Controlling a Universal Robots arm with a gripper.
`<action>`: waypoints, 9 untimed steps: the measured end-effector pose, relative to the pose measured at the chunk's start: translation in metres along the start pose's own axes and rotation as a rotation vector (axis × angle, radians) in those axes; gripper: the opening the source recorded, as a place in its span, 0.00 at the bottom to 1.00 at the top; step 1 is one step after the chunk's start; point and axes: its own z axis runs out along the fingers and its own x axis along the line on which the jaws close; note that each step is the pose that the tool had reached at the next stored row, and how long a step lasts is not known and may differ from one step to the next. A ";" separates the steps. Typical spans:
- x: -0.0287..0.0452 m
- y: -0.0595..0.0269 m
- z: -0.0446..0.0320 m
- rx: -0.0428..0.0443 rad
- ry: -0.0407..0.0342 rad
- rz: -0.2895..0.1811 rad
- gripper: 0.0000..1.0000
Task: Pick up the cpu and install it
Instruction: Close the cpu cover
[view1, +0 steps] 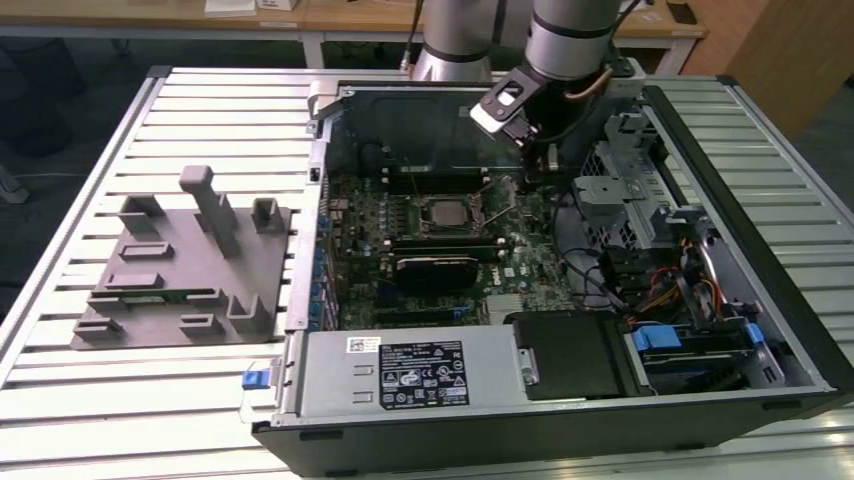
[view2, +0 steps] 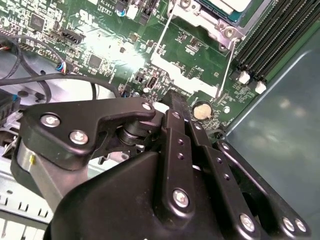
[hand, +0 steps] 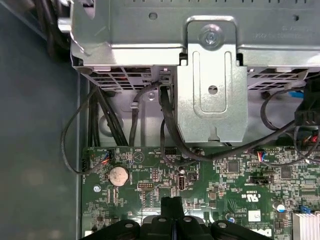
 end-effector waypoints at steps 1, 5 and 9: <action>0.0000 0.0001 0.0014 0.0017 0.0000 0.000 0.11; 0.0000 0.0001 0.0039 0.0038 -0.0003 0.000 0.11; 0.0000 0.0001 0.0040 0.0038 -0.0001 0.000 0.11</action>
